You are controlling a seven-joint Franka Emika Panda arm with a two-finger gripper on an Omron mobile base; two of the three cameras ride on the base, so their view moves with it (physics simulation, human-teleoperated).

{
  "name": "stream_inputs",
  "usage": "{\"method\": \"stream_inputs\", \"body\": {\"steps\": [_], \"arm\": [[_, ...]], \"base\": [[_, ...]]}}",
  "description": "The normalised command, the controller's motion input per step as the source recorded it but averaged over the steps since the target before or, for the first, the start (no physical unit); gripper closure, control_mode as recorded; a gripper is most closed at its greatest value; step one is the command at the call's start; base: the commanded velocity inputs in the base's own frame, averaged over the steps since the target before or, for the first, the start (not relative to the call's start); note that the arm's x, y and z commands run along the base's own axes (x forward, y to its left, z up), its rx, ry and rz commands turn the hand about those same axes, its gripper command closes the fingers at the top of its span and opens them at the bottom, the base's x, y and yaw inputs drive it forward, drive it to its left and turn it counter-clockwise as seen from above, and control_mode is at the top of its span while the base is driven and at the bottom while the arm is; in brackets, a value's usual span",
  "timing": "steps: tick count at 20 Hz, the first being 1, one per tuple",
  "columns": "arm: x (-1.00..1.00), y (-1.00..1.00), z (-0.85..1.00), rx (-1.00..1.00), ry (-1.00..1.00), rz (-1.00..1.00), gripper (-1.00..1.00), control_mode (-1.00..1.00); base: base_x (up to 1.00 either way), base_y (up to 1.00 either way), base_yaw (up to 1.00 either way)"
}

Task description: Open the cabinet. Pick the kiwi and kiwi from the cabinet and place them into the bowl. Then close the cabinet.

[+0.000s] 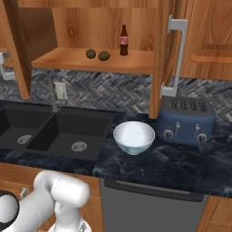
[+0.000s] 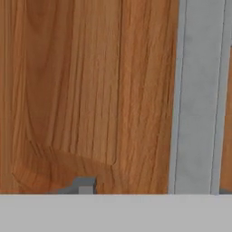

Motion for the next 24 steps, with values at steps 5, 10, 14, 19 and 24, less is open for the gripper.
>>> {"method": "stream_inputs", "body": {"steps": [5,10,14,19,24], "arm": [[-0.08,0.19,0.00,0.00,0.00,0.00,-1.00,-1.00],[-0.48,0.16,-0.01,-0.02,0.00,0.00,-1.00,-1.00],[-0.81,0.04,0.00,-0.01,0.00,0.00,-1.00,-1.00],[-0.78,0.00,0.00,0.00,-0.01,0.00,-1.00,-1.00],[-1.00,-0.49,-0.01,0.10,0.00,0.00,-1.00,-1.00]], "base": [[0.00,0.00,0.00],[0.00,0.00,0.00],[0.00,0.00,0.00],[0.00,0.00,0.00],[0.00,0.00,0.00]]}}
